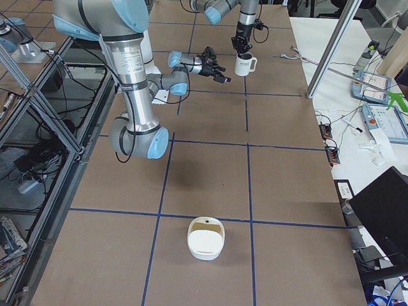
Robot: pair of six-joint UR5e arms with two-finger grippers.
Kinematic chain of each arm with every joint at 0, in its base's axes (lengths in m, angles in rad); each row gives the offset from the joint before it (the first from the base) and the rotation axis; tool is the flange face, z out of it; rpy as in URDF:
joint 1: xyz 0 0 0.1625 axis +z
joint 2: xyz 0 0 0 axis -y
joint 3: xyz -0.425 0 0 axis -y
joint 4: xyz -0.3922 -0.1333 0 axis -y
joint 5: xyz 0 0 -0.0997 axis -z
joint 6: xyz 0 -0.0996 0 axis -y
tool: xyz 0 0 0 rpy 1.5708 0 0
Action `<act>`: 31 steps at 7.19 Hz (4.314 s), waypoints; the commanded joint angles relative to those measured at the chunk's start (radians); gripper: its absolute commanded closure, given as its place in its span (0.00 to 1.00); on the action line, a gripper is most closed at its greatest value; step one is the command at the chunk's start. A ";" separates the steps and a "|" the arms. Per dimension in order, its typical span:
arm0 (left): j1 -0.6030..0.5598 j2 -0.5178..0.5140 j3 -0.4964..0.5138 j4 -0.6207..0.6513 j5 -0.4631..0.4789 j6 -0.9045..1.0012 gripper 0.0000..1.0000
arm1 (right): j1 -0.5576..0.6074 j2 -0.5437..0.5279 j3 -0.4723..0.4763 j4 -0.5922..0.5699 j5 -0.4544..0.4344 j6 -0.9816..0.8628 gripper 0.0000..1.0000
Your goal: Left arm hands cup to right arm to dump lemon
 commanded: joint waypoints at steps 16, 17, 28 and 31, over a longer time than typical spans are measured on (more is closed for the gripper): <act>0.054 0.027 -0.114 0.036 -0.051 -0.006 0.07 | -0.015 0.024 -0.018 0.003 -0.046 -0.054 0.90; 0.054 0.025 -0.117 0.036 -0.051 -0.006 0.00 | -0.018 0.024 -0.016 0.001 -0.051 -0.054 0.96; -0.123 0.148 -0.289 0.029 -0.033 0.077 0.00 | 0.448 -0.452 0.037 0.407 0.428 0.303 0.98; -0.140 0.171 -0.287 0.029 -0.011 0.120 0.00 | 0.734 -0.640 0.001 0.570 0.785 0.437 0.99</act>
